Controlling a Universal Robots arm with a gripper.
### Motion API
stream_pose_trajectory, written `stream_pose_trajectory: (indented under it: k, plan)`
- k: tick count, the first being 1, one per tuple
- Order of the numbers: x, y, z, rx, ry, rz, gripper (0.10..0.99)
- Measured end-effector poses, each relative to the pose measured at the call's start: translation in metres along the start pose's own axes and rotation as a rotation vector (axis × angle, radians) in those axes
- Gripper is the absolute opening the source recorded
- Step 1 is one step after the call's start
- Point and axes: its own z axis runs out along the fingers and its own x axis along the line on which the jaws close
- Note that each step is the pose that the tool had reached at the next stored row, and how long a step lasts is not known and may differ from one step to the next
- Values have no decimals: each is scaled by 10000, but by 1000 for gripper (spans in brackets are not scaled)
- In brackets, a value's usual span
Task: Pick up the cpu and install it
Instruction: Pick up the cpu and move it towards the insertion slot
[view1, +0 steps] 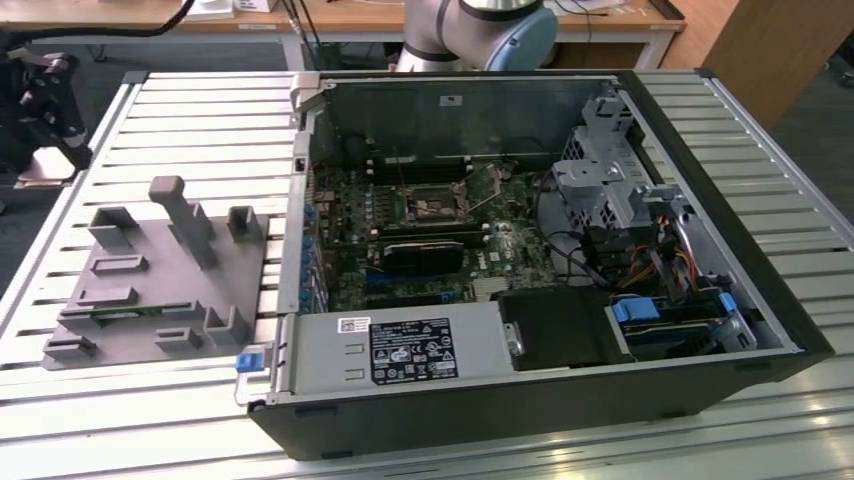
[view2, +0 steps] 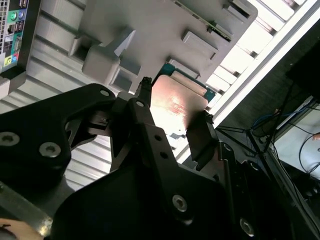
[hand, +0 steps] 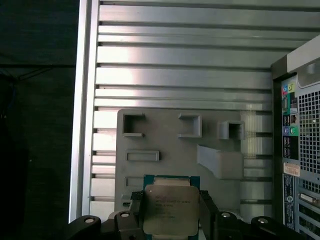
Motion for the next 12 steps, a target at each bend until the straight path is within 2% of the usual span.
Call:
stream_pose_trajectory:
  k: [5,6,12]
  plan:
    - [-6,17,-201,0,-2,1,533]
    - [-13,19,-223,-1,-3,2,533]
    - [-168,18,-228,-2,-5,16,533]
